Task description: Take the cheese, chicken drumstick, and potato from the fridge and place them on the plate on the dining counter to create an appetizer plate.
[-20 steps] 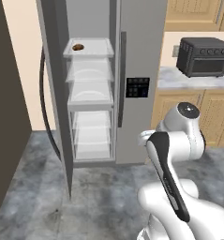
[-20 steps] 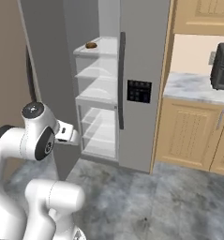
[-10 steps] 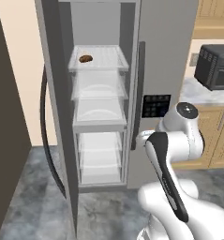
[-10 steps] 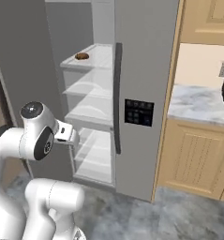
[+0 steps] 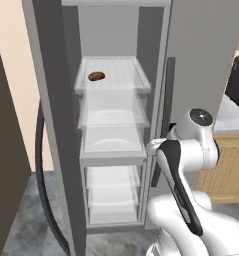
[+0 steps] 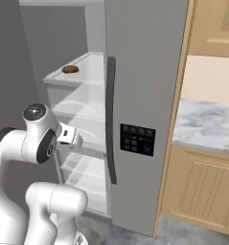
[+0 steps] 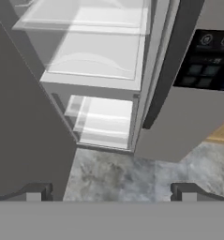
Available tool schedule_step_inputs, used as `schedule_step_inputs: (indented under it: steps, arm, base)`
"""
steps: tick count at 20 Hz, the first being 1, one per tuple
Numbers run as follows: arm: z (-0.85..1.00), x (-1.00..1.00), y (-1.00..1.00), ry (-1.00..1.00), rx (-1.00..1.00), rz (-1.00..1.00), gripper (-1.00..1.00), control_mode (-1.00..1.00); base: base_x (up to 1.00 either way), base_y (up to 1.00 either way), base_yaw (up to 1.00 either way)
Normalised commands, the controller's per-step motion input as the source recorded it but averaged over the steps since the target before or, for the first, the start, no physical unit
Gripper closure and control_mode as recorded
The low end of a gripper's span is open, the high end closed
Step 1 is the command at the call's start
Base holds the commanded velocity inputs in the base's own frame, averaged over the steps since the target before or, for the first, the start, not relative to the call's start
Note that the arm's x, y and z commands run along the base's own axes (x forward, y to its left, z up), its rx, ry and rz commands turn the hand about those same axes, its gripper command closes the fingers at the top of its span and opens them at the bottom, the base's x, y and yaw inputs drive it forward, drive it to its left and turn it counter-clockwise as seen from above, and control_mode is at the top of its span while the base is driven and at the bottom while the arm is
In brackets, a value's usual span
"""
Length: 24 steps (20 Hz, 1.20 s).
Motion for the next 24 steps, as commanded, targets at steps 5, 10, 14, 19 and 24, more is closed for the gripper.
schedule_step_inputs:
  steps: [5,10,14,19,24]
  arm:
    - [0.0,0.0,0.0,0.0,0.0,0.0,-1.0,1.0]
    - [0.0,0.0,0.0,0.0,0.0,0.0,-1.0,1.0]
    - [0.0,0.0,0.0,0.0,0.0,0.0,-1.0,1.0]
    - [0.0,0.0,0.0,0.0,0.0,0.0,-1.0,1.0]
    - [0.0,0.0,0.0,0.0,0.0,0.0,-1.0,1.0]
  base:
    - [0.6,0.51,0.02]
    - [0.67,0.3,0.0]
    - [0.75,0.0,0.0]
    - [0.72,0.0,0.0]
    - [0.36,0.12,-0.02]
